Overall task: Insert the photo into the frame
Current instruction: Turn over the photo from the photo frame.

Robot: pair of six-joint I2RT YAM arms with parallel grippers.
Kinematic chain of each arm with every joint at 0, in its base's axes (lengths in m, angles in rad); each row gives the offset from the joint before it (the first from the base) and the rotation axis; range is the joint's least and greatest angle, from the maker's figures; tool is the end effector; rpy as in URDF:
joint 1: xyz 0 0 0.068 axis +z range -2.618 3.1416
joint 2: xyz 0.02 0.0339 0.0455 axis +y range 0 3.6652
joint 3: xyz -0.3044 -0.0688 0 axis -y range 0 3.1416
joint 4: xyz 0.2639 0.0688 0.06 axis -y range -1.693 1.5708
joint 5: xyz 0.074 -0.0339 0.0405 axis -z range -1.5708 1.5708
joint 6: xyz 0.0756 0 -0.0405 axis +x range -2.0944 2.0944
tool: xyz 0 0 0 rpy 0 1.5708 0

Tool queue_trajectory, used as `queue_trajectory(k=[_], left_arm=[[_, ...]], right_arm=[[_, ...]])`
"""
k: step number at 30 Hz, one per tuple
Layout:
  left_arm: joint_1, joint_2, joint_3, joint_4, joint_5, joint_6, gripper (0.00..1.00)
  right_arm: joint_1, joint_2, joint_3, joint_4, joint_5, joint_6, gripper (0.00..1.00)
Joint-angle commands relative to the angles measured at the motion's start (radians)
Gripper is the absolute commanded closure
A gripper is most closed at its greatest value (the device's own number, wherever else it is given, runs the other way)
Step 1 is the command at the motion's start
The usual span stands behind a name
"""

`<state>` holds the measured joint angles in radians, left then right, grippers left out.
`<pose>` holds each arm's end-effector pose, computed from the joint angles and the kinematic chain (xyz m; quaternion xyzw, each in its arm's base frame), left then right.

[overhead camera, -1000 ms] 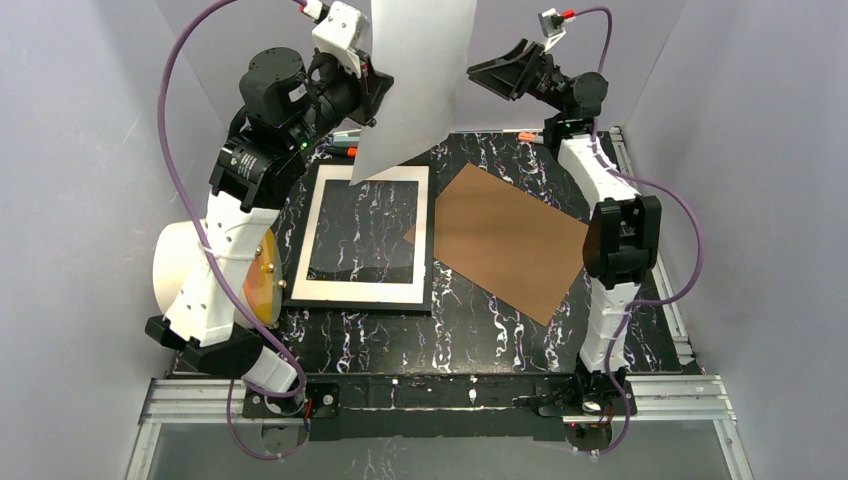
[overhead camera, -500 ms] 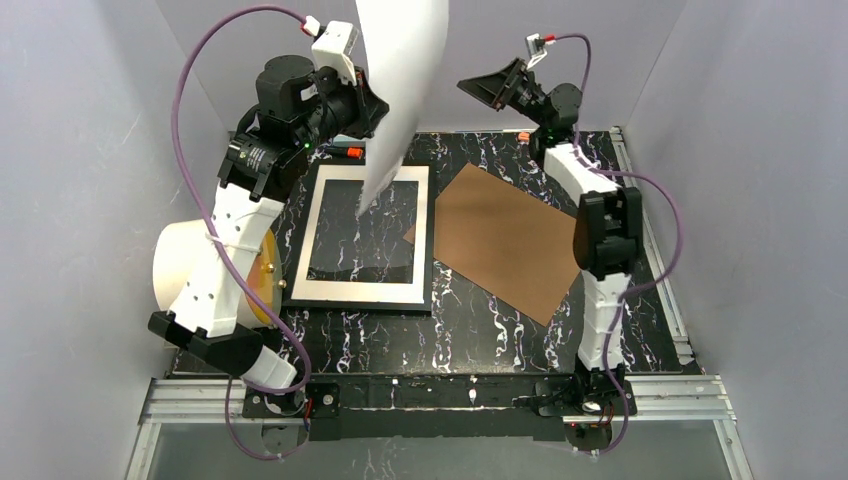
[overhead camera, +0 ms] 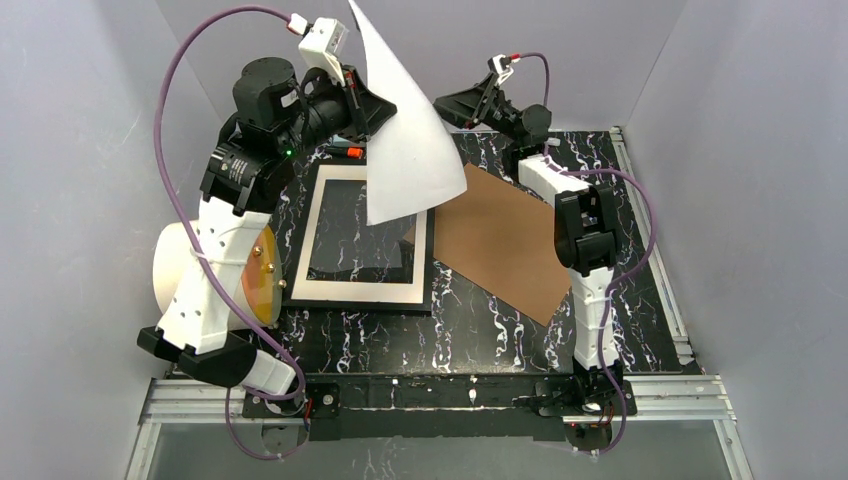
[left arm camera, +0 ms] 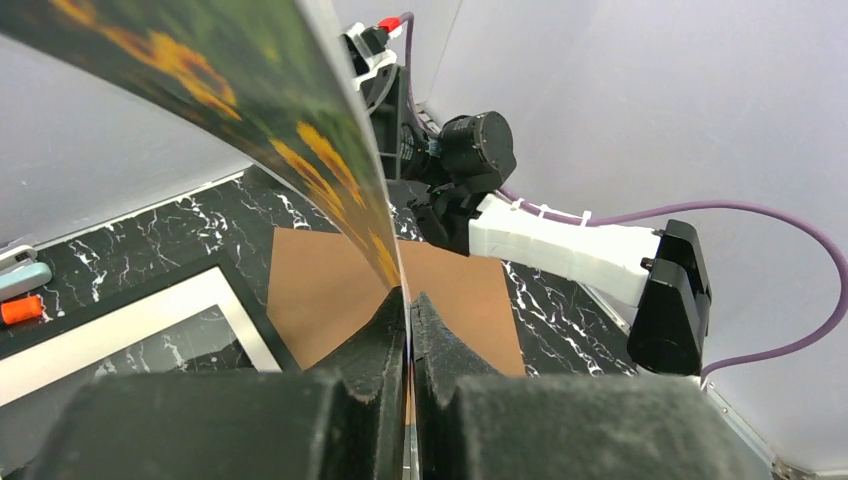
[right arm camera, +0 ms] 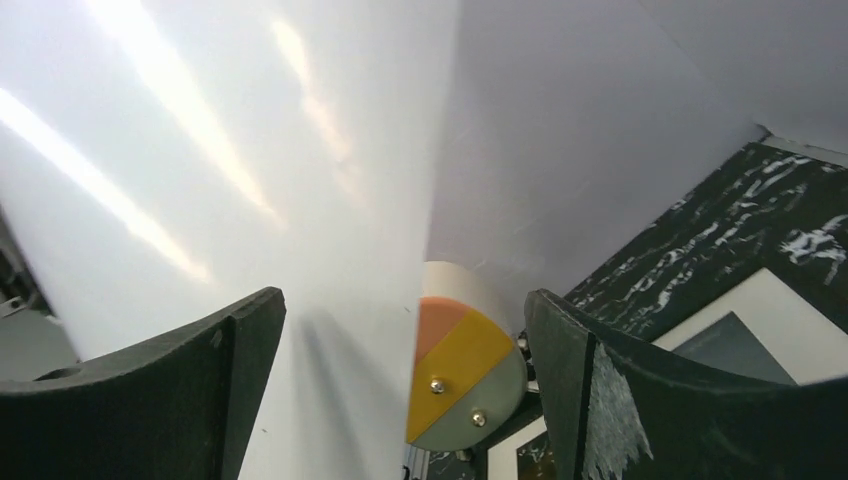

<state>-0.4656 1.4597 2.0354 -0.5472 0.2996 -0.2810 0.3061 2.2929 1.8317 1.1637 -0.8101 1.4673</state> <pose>0.2769 -0.1641 0.6142 0.1701 0.6764 -0.3554 0.6223 0.5370 0.2271 0.3597 -0.0869 0.5194 0.7510 0.3985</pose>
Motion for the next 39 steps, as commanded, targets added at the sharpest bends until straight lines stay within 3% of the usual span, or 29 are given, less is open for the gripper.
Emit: queue_trajectory(k=[1,11,19,23,28,37,39], left_arm=[[0.008,-0.028,0.017,0.015,0.014,-0.008,1.0],[0.01,-0.018,0.048,-0.098,-0.185,0.025,1.0],[0.013,0.011,0.045,-0.143,-0.193,0.024,1.0],[0.016,0.022,0.041,-0.147,-0.178,0.027,1.0],[0.023,0.033,0.039,-0.14,-0.101,0.007,1.0],[0.076,0.03,0.01,-0.006,0.257,-0.078,1.0],[0.084,0.028,0.005,0.006,0.277,-0.083,1.0]], right_arm=[[-0.004,-0.037,-0.017,0.319,0.045,0.245,0.01],[-0.045,-0.109,-0.135,0.528,0.1,0.463,0.03],[-0.062,-0.139,-0.15,0.536,0.068,0.471,0.23],[-0.062,-0.149,-0.179,0.519,0.055,0.461,0.24],[-0.048,-0.144,-0.157,0.496,-0.031,0.406,0.23],[-0.033,-0.1,-0.115,0.489,-0.113,0.358,0.06],[-0.031,-0.099,-0.118,0.504,-0.106,0.364,0.05]])
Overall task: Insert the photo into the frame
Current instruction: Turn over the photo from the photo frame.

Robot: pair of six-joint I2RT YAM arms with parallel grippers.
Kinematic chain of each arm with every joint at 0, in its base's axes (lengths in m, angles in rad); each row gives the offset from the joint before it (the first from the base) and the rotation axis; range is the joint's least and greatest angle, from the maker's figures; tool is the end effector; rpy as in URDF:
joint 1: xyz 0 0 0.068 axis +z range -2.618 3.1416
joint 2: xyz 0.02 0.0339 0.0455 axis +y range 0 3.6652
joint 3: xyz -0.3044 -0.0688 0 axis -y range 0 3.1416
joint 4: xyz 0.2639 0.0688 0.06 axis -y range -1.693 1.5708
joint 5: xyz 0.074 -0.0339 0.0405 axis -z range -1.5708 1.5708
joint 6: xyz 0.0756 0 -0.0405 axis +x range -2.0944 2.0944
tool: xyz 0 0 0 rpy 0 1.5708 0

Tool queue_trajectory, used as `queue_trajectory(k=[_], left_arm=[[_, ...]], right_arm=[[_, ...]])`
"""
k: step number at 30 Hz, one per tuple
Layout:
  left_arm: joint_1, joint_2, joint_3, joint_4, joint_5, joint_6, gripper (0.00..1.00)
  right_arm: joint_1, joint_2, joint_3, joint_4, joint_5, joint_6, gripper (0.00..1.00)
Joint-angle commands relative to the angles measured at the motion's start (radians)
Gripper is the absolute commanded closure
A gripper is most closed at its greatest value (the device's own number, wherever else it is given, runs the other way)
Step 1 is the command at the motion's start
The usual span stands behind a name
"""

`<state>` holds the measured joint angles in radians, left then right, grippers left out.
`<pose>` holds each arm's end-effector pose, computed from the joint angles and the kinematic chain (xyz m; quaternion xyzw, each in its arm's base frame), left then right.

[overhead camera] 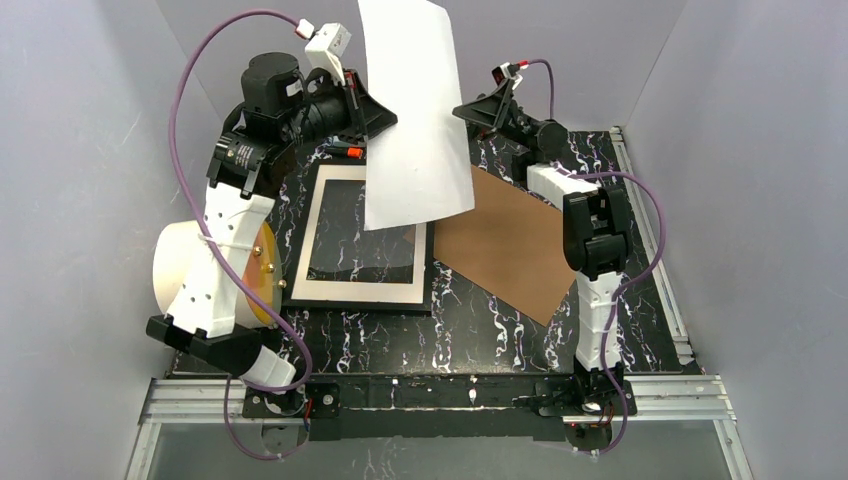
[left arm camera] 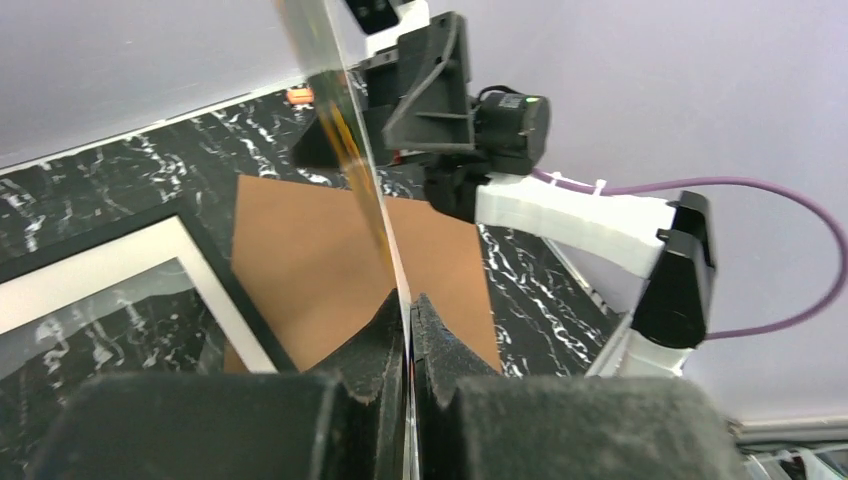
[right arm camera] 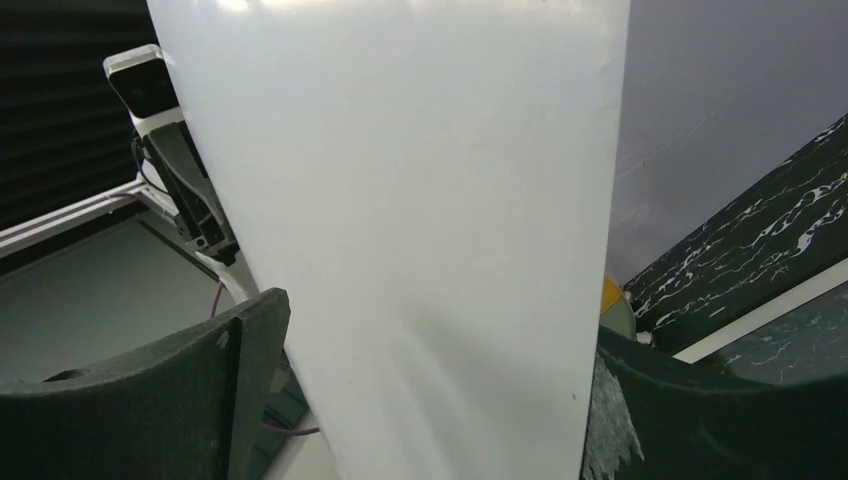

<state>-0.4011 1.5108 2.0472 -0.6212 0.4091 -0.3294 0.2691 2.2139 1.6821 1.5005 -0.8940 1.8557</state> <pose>0.3020 -0.1607 0.5916 0.1632 0.7157 -0.3763 0.5653 0.4944 0.1975 0.3750 -0.0990 0.4818 0.8147 0.3072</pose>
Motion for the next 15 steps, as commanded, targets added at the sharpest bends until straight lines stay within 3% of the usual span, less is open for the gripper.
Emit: queue_trajectory(k=[1,10,12,15], left_arm=[[0.023,-0.023,-0.008,0.076,0.16,-0.033,1.0],[0.06,0.012,0.025,-0.095,-0.118,0.02,1.0],[0.062,0.016,0.013,-0.108,-0.132,0.023,1.0],[0.064,0.025,-0.01,-0.115,-0.128,0.024,1.0]], right_arm=[[0.007,-0.02,0.035,0.172,-0.022,-0.014,0.06],[-0.005,-0.068,-0.112,0.21,0.041,0.015,0.42],[-0.006,-0.074,-0.141,0.206,0.046,0.014,0.49],[-0.005,-0.074,-0.134,0.161,0.026,-0.007,0.69]])
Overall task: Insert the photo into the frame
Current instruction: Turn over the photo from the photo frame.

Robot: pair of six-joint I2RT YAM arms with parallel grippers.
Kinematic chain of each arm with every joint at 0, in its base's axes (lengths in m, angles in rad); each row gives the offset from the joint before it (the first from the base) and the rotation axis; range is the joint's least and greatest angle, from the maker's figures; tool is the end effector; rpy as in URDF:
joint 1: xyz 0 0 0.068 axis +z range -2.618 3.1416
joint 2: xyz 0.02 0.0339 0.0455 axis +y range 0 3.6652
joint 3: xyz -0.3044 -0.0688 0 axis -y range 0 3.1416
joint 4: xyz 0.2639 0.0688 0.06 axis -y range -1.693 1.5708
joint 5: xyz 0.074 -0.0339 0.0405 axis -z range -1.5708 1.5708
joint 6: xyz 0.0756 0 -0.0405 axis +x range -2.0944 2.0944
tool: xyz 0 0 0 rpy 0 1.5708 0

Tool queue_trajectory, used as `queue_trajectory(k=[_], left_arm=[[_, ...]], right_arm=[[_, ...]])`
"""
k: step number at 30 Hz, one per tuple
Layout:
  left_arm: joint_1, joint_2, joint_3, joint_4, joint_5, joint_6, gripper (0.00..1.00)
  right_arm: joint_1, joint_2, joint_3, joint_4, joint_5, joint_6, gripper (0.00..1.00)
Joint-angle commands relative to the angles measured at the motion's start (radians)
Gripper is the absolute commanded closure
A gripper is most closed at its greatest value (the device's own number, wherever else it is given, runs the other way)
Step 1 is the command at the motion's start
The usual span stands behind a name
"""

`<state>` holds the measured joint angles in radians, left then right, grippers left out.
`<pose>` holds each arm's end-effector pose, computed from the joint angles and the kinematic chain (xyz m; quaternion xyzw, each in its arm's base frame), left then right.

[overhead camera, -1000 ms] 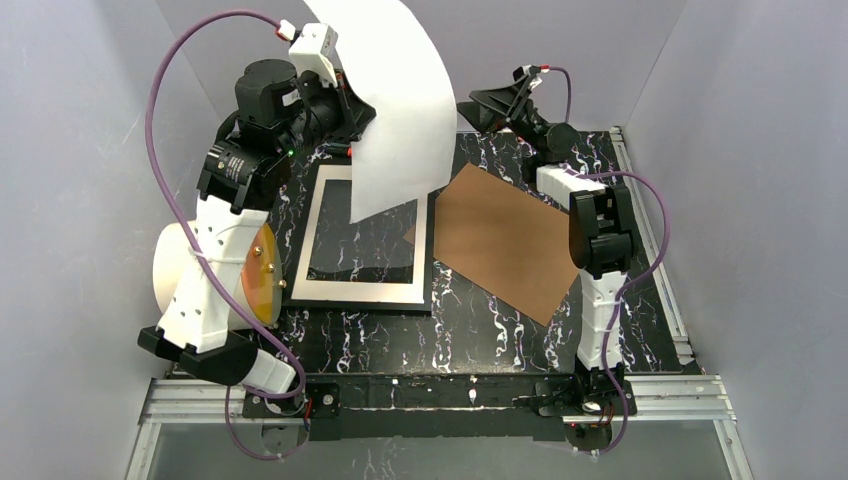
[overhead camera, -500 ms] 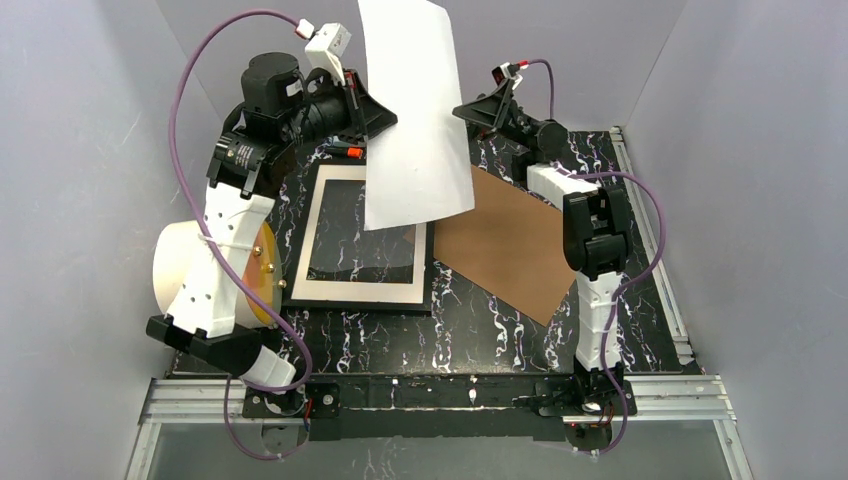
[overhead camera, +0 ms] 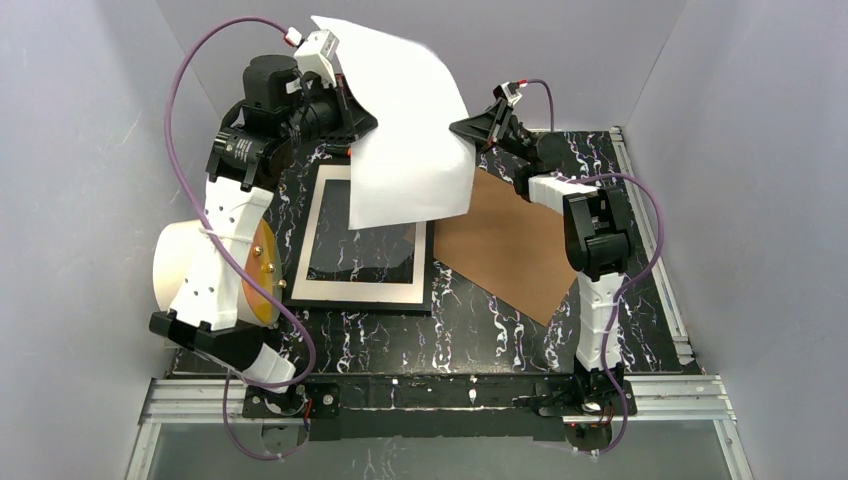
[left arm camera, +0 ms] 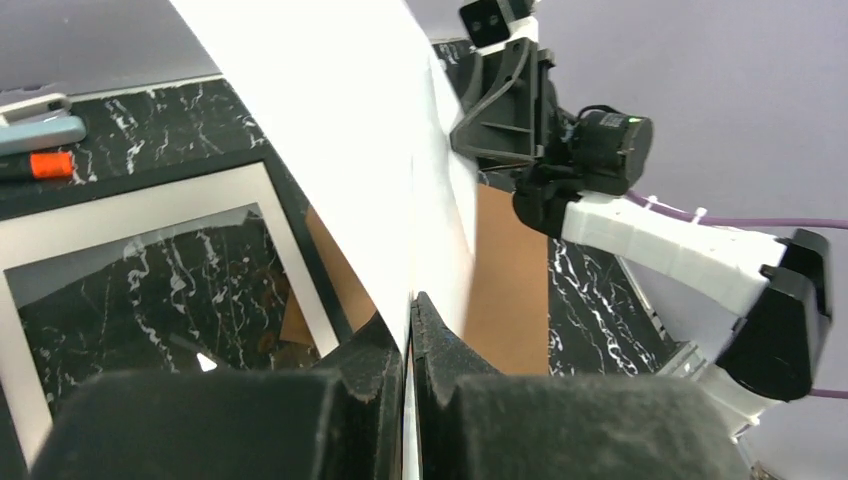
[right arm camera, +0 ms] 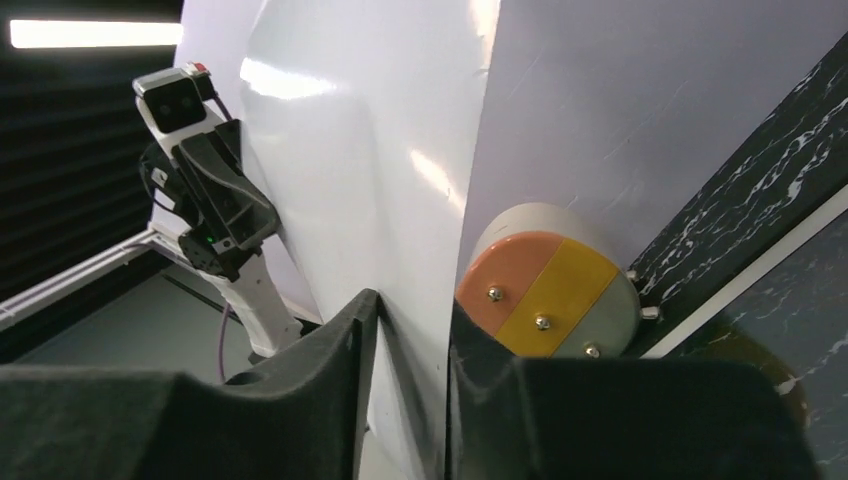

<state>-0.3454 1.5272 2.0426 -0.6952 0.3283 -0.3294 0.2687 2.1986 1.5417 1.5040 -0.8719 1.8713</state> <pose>0.3211 -0.1414 0.5739 0.1108 0.7566 -0.3276 0.5550 0.4914 0.1953 0.3381 -0.0443 0.5069 0.8154 0.2759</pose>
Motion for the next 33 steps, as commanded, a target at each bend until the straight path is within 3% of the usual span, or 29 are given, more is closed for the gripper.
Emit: queue_trajectory(k=[1,3,6,7,8,14,18,21,33], left_arm=[[0.008,0.015,-0.009,-0.046,-0.054,0.027,1.0],[0.009,0.028,-0.01,-0.077,-0.105,0.033,0.9],[0.009,0.038,-0.027,-0.119,-0.218,0.046,0.58],[0.009,0.037,-0.045,-0.133,-0.278,0.047,0.41],[0.009,0.03,-0.069,-0.145,-0.357,0.05,0.32],[0.014,-0.053,-0.285,-0.164,-0.854,0.021,0.02],[0.028,-0.082,-0.329,-0.181,-0.95,0.021,0.02],[0.032,-0.09,-0.329,-0.193,-0.979,-0.011,0.02],[0.036,-0.066,-0.356,-0.177,-0.798,-0.016,0.02]], right_arm=[[-0.003,-0.06,-0.002,0.144,0.007,-0.03,0.76],[0.001,-0.067,-0.028,0.112,0.003,-0.049,0.86],[0.007,-0.097,-0.115,0.019,0.007,-0.122,0.96],[0.01,-0.105,-0.147,-0.019,0.007,-0.149,0.99],[0.016,-0.113,-0.179,-0.064,0.007,-0.181,0.99],[0.094,-0.112,-0.34,-0.358,0.073,-0.367,0.99],[0.143,-0.085,-0.346,-0.565,0.149,-0.46,0.99],[0.161,-0.056,-0.347,-0.614,0.213,-0.459,0.99],[0.216,-0.109,-0.339,-0.826,0.414,-0.52,0.97]])
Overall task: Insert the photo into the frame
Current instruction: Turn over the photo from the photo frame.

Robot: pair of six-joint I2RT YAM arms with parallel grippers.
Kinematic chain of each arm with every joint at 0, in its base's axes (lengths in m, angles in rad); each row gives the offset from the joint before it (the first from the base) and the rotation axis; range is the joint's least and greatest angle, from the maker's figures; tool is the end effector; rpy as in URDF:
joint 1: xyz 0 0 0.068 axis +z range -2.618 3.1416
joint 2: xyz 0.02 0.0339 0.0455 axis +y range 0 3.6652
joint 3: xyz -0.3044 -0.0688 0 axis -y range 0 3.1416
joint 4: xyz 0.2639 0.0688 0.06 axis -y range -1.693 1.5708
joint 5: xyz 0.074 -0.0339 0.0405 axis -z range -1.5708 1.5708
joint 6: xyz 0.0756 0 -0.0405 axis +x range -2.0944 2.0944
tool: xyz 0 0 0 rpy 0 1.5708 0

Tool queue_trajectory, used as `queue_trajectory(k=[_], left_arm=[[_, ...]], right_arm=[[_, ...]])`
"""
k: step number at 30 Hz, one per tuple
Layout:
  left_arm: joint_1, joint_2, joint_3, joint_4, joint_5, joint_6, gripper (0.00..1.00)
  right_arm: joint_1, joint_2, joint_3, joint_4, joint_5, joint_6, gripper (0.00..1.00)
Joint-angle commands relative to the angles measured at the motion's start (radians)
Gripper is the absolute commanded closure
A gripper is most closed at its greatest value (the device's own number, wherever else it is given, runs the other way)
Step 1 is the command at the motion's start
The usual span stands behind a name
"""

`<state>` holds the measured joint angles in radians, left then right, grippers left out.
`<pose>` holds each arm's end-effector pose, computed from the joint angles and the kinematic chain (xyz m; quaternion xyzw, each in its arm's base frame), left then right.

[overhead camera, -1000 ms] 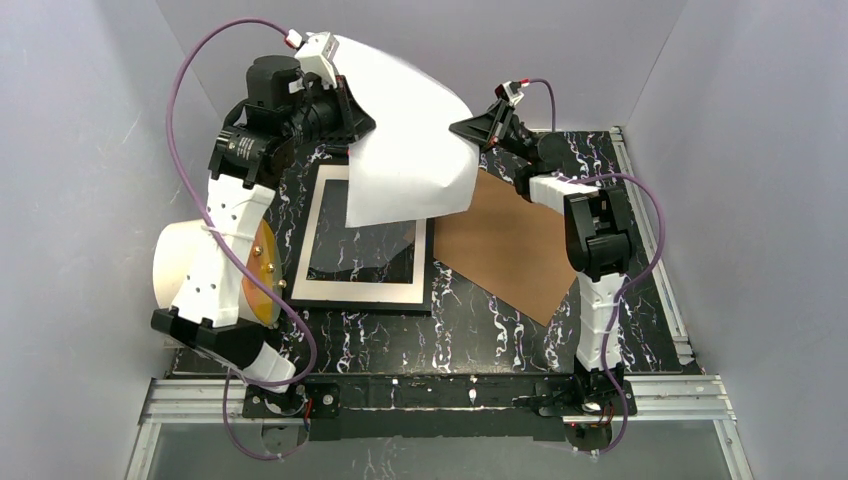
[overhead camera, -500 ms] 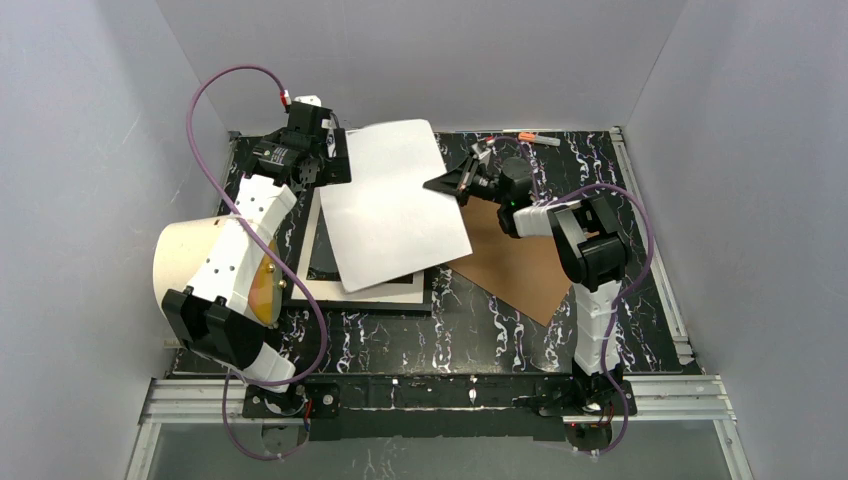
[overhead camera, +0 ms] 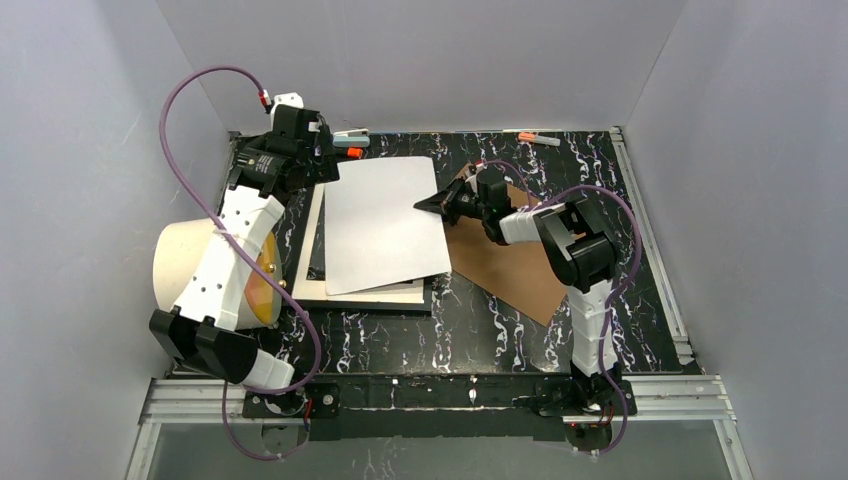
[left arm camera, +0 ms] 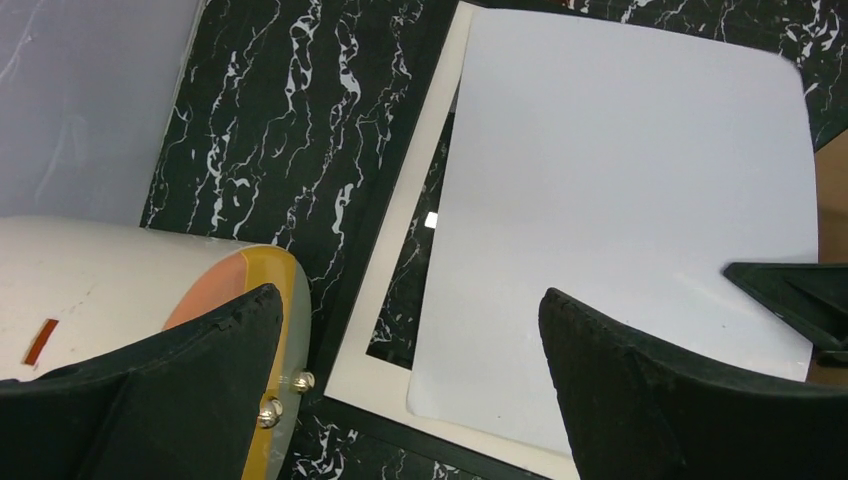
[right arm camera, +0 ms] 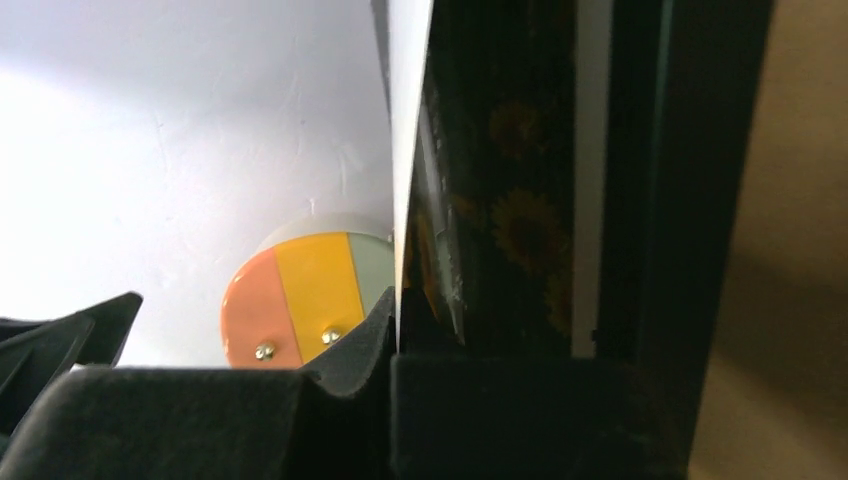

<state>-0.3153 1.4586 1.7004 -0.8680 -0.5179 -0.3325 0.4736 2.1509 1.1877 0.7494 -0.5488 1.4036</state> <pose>0.3358 -0.0701 0.4556 -0.1239 0.8598 0.0762 0.4895 0.4467 0.2732 0.1563 0.1840 0.7461 0.6120 0.1868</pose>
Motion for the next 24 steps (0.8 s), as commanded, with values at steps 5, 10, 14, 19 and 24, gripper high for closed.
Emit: queue_trajectory(k=[5,10,14,19,24], left_arm=[[0.007,0.026,-0.012,-0.002,0.091,-0.016,0.02],[0.008,0.041,0.001,-0.002,0.105,-0.011,0.02],[0.008,0.044,-0.005,0.0,0.114,-0.01,0.01],[0.008,0.053,-0.006,0.004,0.123,-0.007,0.01],[0.007,0.061,-0.004,0.006,0.127,0.0,0.02]], right_arm=[[0.052,-0.018,0.056,-0.137,0.088,-0.059,0.87],[0.074,-0.036,0.053,-0.221,0.126,-0.04,0.91],[0.085,-0.061,0.057,-0.305,0.178,-0.004,0.92],[0.099,-0.034,0.088,-0.296,0.179,-0.029,0.91],[0.113,-0.01,0.104,-0.267,0.181,-0.035,0.91]])
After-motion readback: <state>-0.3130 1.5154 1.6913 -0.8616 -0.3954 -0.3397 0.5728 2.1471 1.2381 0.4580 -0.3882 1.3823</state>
